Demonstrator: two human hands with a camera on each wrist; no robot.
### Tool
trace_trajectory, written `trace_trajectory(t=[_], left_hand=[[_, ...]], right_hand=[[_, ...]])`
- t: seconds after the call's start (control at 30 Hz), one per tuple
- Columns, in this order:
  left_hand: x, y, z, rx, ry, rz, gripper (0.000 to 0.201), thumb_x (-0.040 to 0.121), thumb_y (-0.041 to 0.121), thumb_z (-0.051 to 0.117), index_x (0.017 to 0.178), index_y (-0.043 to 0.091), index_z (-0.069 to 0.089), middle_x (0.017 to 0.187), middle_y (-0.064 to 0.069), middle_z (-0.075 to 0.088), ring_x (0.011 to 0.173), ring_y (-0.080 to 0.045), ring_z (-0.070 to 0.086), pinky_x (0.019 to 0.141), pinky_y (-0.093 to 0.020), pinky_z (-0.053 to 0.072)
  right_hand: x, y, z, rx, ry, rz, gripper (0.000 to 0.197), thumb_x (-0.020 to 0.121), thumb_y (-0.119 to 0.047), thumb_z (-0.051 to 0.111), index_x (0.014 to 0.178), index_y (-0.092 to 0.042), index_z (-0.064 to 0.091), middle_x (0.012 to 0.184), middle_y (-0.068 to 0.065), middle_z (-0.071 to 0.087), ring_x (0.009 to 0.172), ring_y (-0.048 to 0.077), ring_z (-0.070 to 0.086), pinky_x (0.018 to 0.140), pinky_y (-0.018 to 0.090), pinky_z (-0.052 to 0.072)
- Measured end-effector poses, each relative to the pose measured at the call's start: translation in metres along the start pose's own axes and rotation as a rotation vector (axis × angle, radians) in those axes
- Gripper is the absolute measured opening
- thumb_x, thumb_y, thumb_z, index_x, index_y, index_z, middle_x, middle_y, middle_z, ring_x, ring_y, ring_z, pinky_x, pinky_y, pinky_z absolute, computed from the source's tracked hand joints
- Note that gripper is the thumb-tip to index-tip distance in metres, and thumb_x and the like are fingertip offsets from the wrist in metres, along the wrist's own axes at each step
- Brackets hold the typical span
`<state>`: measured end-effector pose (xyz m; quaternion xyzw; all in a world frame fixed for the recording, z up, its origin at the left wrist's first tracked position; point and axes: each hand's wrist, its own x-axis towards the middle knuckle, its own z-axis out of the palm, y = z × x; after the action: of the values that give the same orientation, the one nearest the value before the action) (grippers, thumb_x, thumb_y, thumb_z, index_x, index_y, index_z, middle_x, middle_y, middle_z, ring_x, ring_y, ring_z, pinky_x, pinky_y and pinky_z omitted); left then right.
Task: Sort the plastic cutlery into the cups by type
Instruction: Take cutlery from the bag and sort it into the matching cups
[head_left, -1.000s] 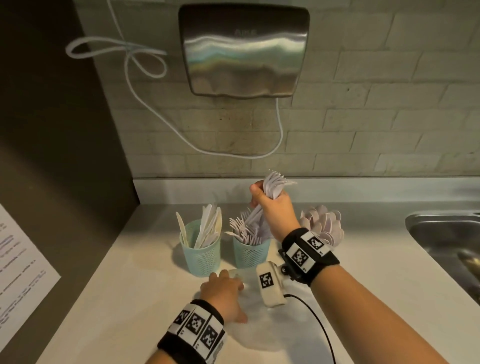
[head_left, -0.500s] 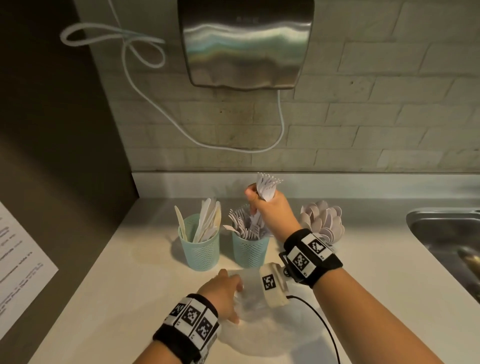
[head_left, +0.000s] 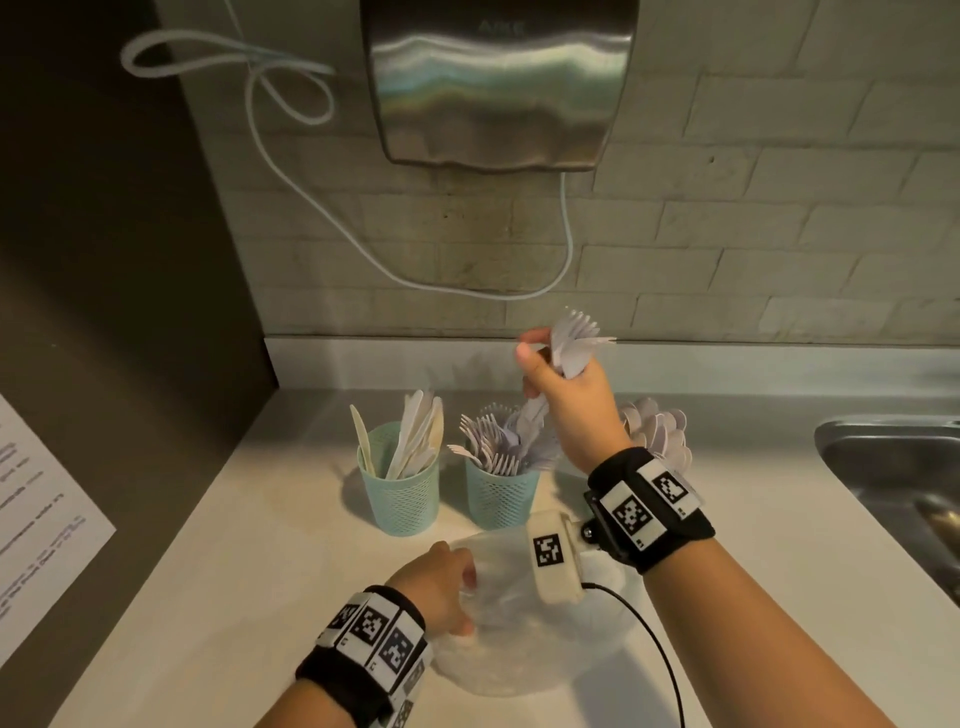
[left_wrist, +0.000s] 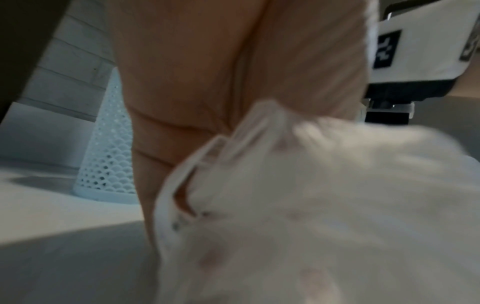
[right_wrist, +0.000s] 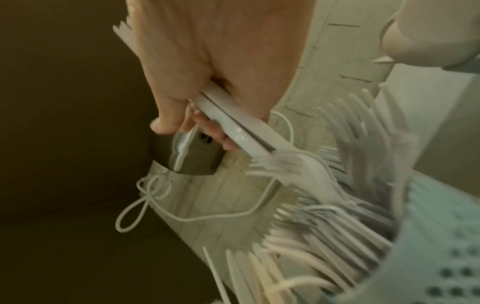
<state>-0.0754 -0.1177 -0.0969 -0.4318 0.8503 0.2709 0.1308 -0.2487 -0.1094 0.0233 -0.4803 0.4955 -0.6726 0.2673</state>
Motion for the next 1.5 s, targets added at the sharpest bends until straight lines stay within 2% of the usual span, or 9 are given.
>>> trace_trajectory(t=[0.33,0.57,0.63,0.73,0.87,1.03,1.13,1.3,1.5], left_hand=[[0.002,-0.003,0.004,-0.018,-0.007,-0.011,0.05,0.072,0.03,0.077,0.114,0.023,0.049,0.122,-0.001,0.044,0.108,-0.02,0.053,0.092,-0.029,0.042],[0.003,-0.004,0.005,-0.017,0.009,-0.007,0.051,0.071,0.03,0.077,0.114,0.023,0.05,0.123,-0.002,0.044,0.109,-0.02,0.053,0.094,-0.03,0.043],[0.004,-0.005,0.005,-0.019,0.009,-0.007,0.051,0.071,0.031,0.078,0.114,0.023,0.05,0.124,-0.002,0.043,0.109,-0.021,0.053,0.094,-0.03,0.043],[0.003,-0.005,0.005,-0.023,0.009,-0.008,0.051,0.071,0.031,0.077,0.113,0.023,0.049,0.124,-0.002,0.043,0.109,-0.02,0.052,0.093,-0.03,0.043],[0.002,-0.005,0.005,-0.023,0.009,-0.009,0.051,0.072,0.031,0.077,0.114,0.023,0.049,0.124,-0.001,0.043,0.111,-0.02,0.052,0.094,-0.029,0.042],[0.003,-0.003,0.004,-0.028,-0.005,-0.017,0.051,0.072,0.031,0.077,0.114,0.024,0.049,0.125,-0.001,0.044,0.11,-0.02,0.052,0.092,-0.029,0.041],[0.001,-0.002,0.003,-0.032,-0.005,-0.025,0.051,0.072,0.03,0.078,0.114,0.024,0.05,0.125,-0.001,0.043,0.111,-0.019,0.052,0.095,-0.029,0.042],[-0.004,0.0,0.001,-0.036,0.0,-0.028,0.052,0.071,0.03,0.078,0.114,0.023,0.05,0.124,-0.001,0.044,0.111,-0.019,0.053,0.095,-0.029,0.042],[-0.008,0.002,-0.002,-0.089,0.013,-0.043,0.048,0.073,0.025,0.077,0.114,0.022,0.053,0.125,0.0,0.051,0.111,-0.018,0.055,0.093,-0.027,0.043]], right_hand=[[-0.008,0.047,0.015,-0.2,-0.156,0.322,0.008,0.091,-0.015,0.058,0.093,-0.011,0.065,0.077,-0.002,0.063,0.072,0.009,0.058,0.073,0.021,0.045],[-0.005,0.032,0.009,-0.162,-0.082,0.157,0.071,0.071,-0.022,0.082,0.13,-0.028,0.043,0.108,0.002,0.062,0.1,0.013,0.063,0.089,0.026,0.051],[-0.001,0.028,0.01,-0.197,-0.04,0.044,0.066,0.072,-0.023,0.08,0.126,-0.034,0.044,0.106,0.001,0.061,0.1,0.011,0.062,0.09,0.024,0.052],[0.005,0.032,0.014,-0.44,-0.041,-0.003,0.02,0.086,-0.022,0.066,0.106,-0.021,0.063,0.1,0.0,0.066,0.094,0.015,0.062,0.09,0.035,0.052],[0.004,0.044,0.015,-0.844,-0.245,0.012,0.033,0.087,-0.038,0.062,0.103,-0.009,0.067,0.107,0.008,0.063,0.102,0.022,0.058,0.09,0.035,0.047],[0.002,0.034,0.015,-1.012,-0.26,-0.202,0.051,0.093,-0.049,0.047,0.135,-0.021,0.047,0.145,0.006,0.043,0.141,0.022,0.028,0.116,0.043,0.02],[-0.004,0.044,0.018,-1.287,-0.446,-0.064,0.046,0.102,-0.037,0.023,0.139,-0.019,0.043,0.156,0.004,0.028,0.147,0.019,0.011,0.117,0.047,0.004],[-0.003,0.038,0.016,-1.231,-0.533,0.041,0.05,0.101,-0.044,0.021,0.145,-0.024,0.034,0.159,0.003,0.02,0.148,0.018,0.007,0.118,0.049,-0.001],[-0.028,-0.011,0.004,-1.034,-0.395,0.109,0.053,0.093,-0.051,0.045,0.138,-0.024,0.045,0.145,0.003,0.044,0.131,0.021,0.043,0.107,0.036,0.035]])
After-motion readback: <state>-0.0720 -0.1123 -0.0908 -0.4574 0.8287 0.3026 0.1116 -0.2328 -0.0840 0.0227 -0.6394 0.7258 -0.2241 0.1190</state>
